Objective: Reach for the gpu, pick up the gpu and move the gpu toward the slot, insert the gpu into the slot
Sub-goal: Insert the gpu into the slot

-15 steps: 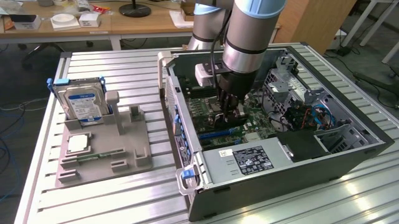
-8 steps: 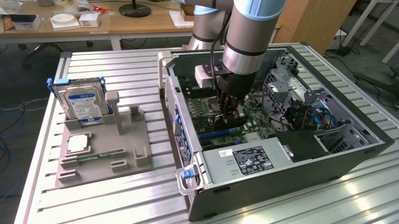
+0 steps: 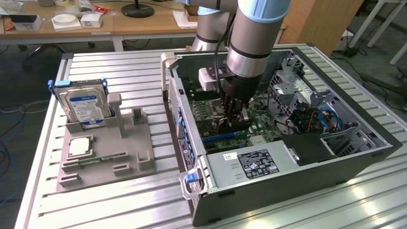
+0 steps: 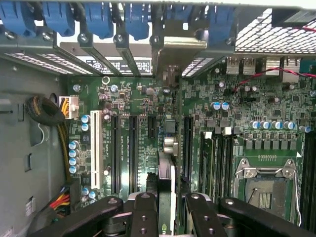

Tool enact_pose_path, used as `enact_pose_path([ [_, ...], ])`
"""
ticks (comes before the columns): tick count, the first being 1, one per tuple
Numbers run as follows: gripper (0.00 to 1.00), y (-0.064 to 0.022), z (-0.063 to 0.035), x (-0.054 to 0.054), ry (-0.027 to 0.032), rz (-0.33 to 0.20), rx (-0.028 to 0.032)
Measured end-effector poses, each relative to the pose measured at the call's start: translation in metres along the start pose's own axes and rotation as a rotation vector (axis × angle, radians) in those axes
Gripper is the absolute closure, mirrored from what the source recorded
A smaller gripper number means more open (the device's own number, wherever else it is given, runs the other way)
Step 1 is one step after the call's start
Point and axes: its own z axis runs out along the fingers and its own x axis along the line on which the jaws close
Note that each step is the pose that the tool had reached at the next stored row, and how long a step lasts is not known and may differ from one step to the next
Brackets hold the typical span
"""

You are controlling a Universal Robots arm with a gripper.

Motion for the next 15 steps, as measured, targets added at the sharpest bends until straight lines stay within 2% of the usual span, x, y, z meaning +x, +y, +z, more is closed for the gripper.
enact_pose_path([
  [15, 0.73, 0.0001, 0.0057, 0.0001, 0.0, 0.0, 0.0],
])
